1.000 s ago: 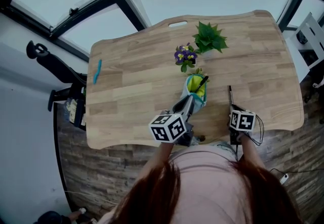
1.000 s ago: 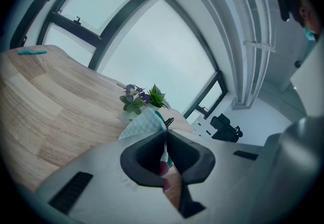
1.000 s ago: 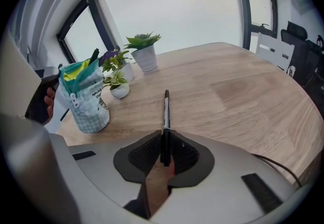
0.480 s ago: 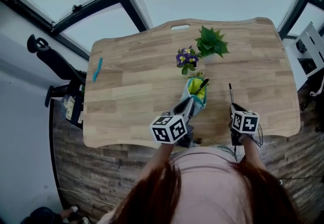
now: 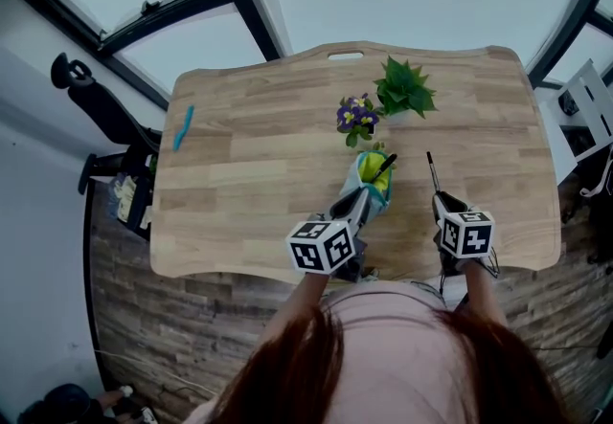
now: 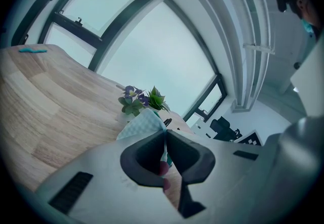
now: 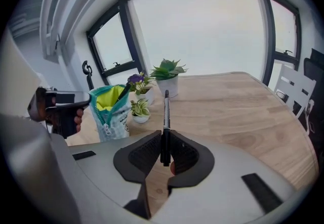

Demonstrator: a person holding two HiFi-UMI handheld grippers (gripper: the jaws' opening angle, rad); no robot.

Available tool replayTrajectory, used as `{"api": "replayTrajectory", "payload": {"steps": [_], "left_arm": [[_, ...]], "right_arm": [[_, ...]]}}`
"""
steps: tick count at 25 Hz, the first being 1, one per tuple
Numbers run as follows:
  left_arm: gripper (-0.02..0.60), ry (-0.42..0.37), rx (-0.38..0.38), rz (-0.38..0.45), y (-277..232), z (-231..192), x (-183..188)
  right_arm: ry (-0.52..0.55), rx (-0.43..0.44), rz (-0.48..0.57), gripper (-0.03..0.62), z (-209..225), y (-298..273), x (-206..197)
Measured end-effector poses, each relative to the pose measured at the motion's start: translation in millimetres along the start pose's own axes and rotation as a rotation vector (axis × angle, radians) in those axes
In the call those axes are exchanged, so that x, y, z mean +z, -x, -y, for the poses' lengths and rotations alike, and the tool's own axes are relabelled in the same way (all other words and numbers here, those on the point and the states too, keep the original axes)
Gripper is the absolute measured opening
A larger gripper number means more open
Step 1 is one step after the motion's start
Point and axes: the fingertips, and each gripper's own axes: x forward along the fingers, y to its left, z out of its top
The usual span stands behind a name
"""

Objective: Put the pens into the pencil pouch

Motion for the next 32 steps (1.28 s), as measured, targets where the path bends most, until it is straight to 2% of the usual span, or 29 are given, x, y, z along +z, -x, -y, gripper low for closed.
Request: {"api": "replayTrajectory", "payload": {"steps": [11, 15, 19, 25, 32], "left_arm": [[0.014, -0.006, -0.027, -0.008, -2.9, 0.7, 0.4], [0.014, -0.028, -0.037, -0.021, -3.1, 2.4, -1.4], [0.014, -0.053, -0.047, -0.036, -4.4, 4.5, -2.3], [0.014, -0.066, -0.055, -0.047, -2.7, 5.0, -3.8], [0.014, -0.084, -0.064, -0.060, -1.0, 6.3, -5.6]], "right_arm": [[0.219, 0.073, -0.009, 0.051, -18.3, 14.4, 30.3], [0.285, 0.121, 0.002, 0.051, -30.4, 19.6, 41.0], [0.398, 0.168, 0.000, 0.051, -46.4, 25.5, 50.9], [0.640, 0.201, -0.097, 0.051, -66.1, 31.3, 47.9], [0.843, 0.238, -0.245, 0.051, -75.2, 34.7, 40.9]]}}
